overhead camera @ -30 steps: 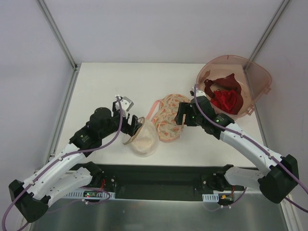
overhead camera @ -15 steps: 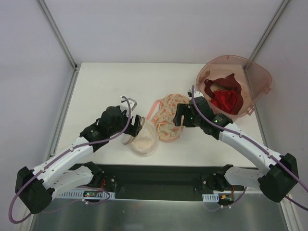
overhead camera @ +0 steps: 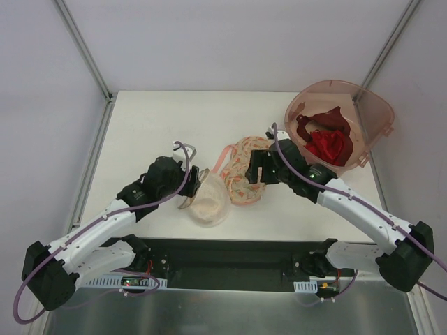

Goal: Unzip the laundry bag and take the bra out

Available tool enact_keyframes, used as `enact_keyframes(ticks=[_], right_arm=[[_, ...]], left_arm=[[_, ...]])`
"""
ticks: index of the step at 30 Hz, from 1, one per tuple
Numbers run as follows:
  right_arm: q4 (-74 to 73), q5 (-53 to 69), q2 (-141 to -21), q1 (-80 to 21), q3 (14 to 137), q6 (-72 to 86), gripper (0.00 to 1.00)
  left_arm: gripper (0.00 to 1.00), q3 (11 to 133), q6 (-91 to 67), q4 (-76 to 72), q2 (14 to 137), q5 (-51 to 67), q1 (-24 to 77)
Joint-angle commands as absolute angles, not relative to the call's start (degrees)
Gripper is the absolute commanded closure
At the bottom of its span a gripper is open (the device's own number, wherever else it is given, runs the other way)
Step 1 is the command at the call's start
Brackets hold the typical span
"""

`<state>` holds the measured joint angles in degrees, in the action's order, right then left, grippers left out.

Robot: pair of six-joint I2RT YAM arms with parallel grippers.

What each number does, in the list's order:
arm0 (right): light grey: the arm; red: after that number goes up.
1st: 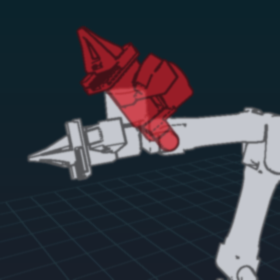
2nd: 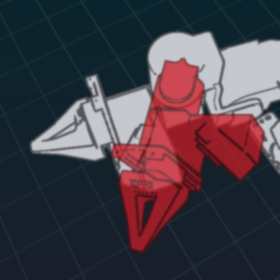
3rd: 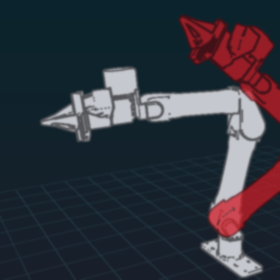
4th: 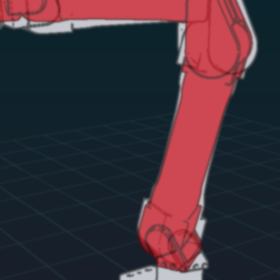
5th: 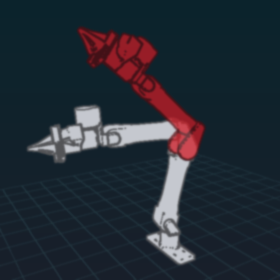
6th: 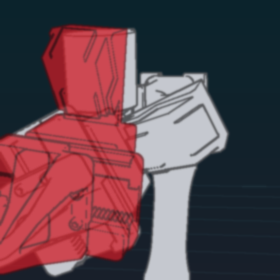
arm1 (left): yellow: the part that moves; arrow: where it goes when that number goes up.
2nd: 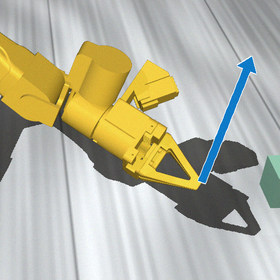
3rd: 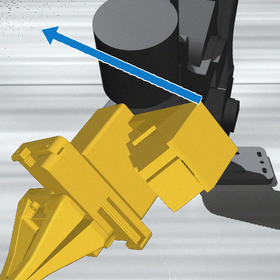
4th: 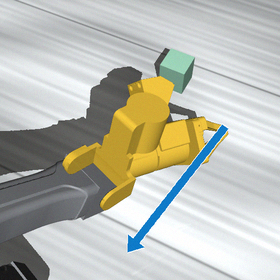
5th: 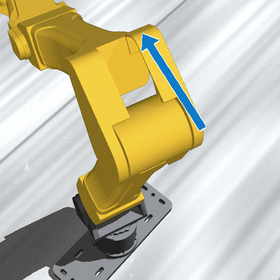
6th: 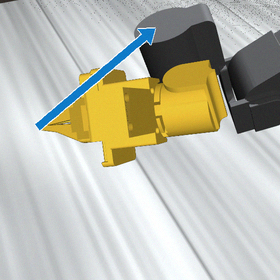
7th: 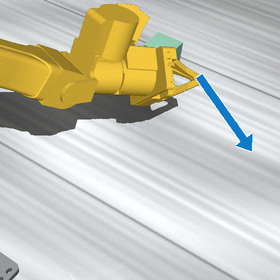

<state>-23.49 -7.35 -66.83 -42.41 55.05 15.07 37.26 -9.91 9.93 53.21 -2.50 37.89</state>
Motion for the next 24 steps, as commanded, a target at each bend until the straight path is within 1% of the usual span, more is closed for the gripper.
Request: enact_keyframes(ticks=[1, 2, 3, 4, 6, 7, 8, 13, 17, 18, 19, 21, 22, 24], right_arm=[[-23.3, -9.5, -67.8, -47.4, 62.7, 13.3, 0.21], [-23.1, -9.8, -68.4, -48.4, 63.7, 13.3, 0.21], [-22.9, -9.8, -69.2, -49.5, 65.9, 13.2, 0.20], [-22.9, -9.8, -70.1, -51.4, 67.0, 13.0, 0.21], [-21.9, -9.4, -73.1, -53.1, 69.8, 13.0, 0.20], [-21.5, -9.1, -74.2, -54.6, 70.8, 13.0, 0.20], [-21.1, -8.9, -76.4, -55.2, 71.6, 13.2, 0.20], [-18.9, -5.0, -82.3, -57.7, 76.1, 14.2, 0.21], [-18.3, -3.4, -86.0, -59.5, 79.8, 14.1, 0.21], [-18.2, -2.6, -86.7, -59.8, 80.4, 14.1, 0.23], [-17.9, -2.2, -87.6, -60.1, 80.9, 14.1, 0.29], [-16.4, -1.2, -88.3, -60.4, 81.6, 14.2, 0.37], [-15.7, -0.7, -89.3, -60.5, 81.9, 14.7, 0.44], [-14.9, -0.5, -90.3, -60.5, 82.9, 14.9, 0.52]], left_arm=[[0.52, 37.2, -11.2, 9.3, 49.7, -4.6, 38.1], [0.55, 37.1, -11.2, 9.2, 49.3, -4.5, 38.1], [0.61, 36.9, -11.1, 9.3, 49.0, -4.5, 38.1], [0.77, 36.6, -11.0, 9.4, 48.9, -4.6, 38.2], [0.92, 36.3, -10.9, 9.4, 49.2, -4.7, 38.1], [0.98, 36.1, -11.1, 9.5, 49.3, -4.7, 38.1], [1.00, 36.1, -11.2, 9.5, 49.4, -4.3, 38.1], [1.00, 36.8, -12.1, 10.2, 47.6, -5.3, 38.1], [1.00, 37.5, -14.1, 10.4, 41.5, -9.1, 38.1], [1.00, 37.8, -14.8, 10.4, 39.2, -9.7, 38.1], [1.00, 38.4, -15.1, 10.3, 38.3, -10.5, 38.1], [1.00, 39.0, -16.1, 10.4, 36.3, -10.7, 38.1], [1.00, 39.5, -16.4, 10.4, 35.8, -10.9, 38.1], [1.00, 39.9, -17.2, 10.4, 34.9, -10.5, 38.1]])
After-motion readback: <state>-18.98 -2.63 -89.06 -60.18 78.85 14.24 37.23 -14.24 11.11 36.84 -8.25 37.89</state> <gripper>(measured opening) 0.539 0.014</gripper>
